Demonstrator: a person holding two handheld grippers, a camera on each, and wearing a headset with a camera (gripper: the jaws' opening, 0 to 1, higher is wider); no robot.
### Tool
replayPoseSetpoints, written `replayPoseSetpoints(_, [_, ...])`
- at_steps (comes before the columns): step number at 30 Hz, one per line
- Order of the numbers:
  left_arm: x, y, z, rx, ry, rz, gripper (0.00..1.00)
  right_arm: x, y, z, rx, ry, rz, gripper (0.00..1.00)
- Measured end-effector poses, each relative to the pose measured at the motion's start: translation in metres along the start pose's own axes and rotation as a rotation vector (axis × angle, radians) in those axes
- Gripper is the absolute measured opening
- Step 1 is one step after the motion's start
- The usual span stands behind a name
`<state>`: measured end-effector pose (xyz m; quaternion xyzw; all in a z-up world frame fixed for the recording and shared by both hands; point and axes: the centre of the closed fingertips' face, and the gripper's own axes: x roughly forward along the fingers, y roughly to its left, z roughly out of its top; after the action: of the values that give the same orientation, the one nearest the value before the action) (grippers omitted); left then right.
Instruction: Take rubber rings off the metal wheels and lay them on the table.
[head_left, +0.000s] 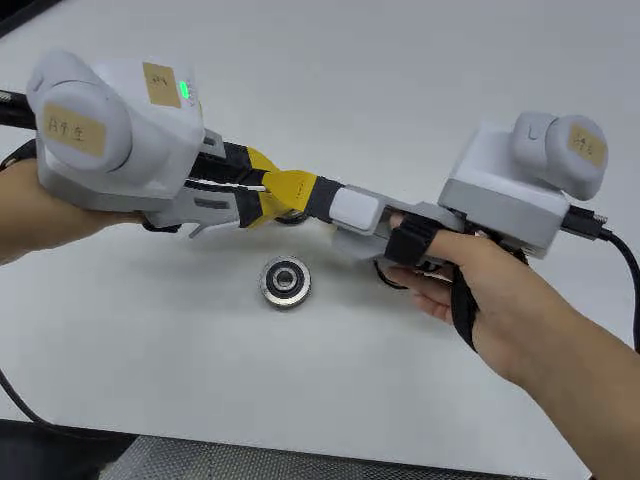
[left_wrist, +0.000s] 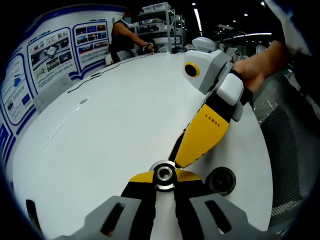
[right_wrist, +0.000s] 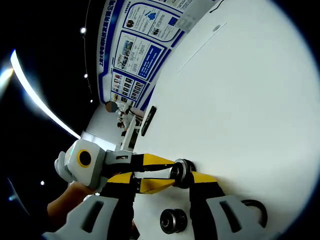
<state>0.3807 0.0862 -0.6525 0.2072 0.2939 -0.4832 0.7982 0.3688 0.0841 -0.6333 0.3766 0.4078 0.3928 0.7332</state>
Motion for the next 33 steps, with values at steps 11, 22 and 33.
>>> replayPoseSetpoints(11, [0.000, 0.000, 0.001, 0.000, -0.005, 0.001, 0.13, 0.000, -0.017, 0.002, 0.027, 0.007, -0.037, 0.28])
replayPoseSetpoints(22, [0.000, 0.000, 0.001, 0.001, -0.007, -0.001, 0.13, 0.002, -0.037, 0.004, 0.084, 0.027, -0.099, 0.06])
replayPoseSetpoints(33, [0.001, 0.000, 0.001, -0.001, -0.013, -0.003, 0.13, 0.002, -0.039, 0.005, 0.100, 0.045, -0.091, 0.03])
